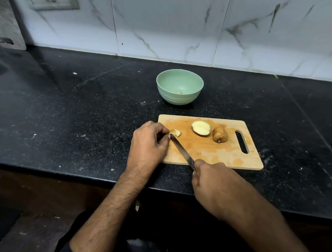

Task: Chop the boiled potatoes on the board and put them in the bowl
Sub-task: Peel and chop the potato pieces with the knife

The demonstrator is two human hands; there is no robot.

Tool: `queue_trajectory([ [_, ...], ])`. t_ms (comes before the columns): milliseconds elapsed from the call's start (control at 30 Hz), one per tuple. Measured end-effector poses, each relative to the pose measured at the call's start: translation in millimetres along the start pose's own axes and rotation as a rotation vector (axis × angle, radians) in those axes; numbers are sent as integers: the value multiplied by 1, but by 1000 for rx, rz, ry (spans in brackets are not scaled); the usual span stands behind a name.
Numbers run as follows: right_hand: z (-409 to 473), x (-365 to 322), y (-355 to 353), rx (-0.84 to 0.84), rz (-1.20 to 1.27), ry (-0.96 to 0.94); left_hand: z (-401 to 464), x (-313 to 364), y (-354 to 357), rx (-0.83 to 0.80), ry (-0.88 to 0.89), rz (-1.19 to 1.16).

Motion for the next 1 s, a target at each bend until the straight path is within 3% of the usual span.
queue_trajectory([
  [267, -21, 18, -17, 36, 21, -2, -2, 1, 0, -4, 37, 24],
  [467, -5, 35, -30, 368, 46, 63, -2, -3, -3, -32, -46, -110],
  [1000, 33, 27, -9, 504, -278, 138, -1, -9, -2, -14, -71, -160],
])
Point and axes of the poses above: each hand's wrist, its own z-axis towards the middle knuckle, its own y-axis out of the palm, x = y × z, the point moved 5 cm from there along z, towards the middle knuckle, and after that the axes turned 8 degrees about x, right-handed, at the moved point
